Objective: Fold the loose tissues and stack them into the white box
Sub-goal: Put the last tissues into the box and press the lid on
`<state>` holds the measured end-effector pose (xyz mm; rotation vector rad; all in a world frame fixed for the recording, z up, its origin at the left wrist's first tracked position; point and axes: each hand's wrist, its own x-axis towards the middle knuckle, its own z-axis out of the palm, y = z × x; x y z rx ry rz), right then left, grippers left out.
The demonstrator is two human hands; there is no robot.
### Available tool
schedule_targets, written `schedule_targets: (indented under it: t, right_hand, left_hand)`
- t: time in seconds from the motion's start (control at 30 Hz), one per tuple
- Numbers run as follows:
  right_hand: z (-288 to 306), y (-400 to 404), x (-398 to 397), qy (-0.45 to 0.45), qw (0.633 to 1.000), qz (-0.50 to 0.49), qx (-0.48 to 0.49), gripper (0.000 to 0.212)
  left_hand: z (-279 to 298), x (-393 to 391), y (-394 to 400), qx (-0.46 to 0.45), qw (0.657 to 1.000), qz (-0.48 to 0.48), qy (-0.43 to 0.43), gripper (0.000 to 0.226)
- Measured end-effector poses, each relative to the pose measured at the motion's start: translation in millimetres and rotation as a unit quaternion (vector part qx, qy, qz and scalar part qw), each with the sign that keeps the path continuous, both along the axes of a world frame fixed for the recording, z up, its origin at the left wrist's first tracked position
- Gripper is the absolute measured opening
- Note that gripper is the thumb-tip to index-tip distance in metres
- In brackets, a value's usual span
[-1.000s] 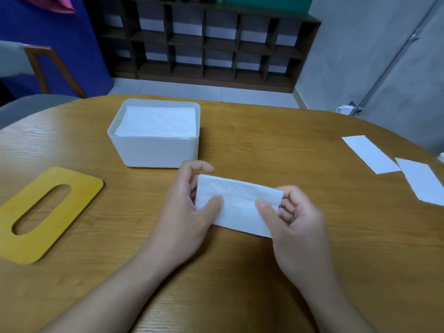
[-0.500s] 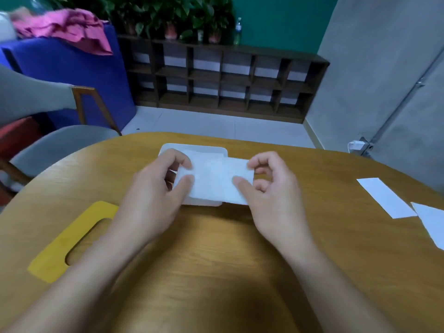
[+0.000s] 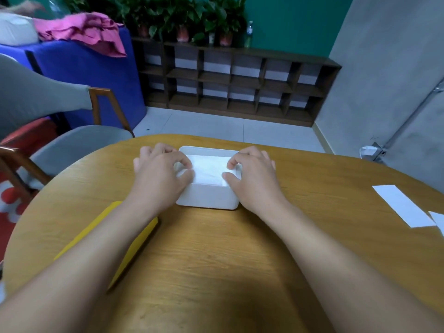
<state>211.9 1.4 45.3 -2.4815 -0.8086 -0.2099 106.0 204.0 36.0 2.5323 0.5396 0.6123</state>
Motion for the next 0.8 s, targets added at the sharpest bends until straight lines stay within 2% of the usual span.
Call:
schedule_targets:
  t: [0.2,0.37,0.53,0.8]
  right_hand:
    - [5.7,-22.4,-7.0,0.035,0.997,0.0,0.065,0.018]
    - [-3.9,-86.2,-23.8,0.052,0.992,-0.04,0.107,0.026]
    - [-27.2,-191.7,-33.2,0.069,0.988,-0.12,0.071,0.027]
    - [-43.2,-350.0,6.5,0.056,0.96,-0.273,-0.012,0.05]
  left_hand:
    - [6.2,-1.0,-22.5,0.045,0.997,-0.013,-0.069,0.011]
    - [-5.2,-5.0,-110.1,0.051,0.983,-0.139,-0.106,0.03]
    - [-38.3,13.7,-206.9,-0.011,0.969,-0.24,-0.06,0.035]
    - [-54.0,104.7,-353.6,-0.042,0.926,-0.374,0.04,0.058]
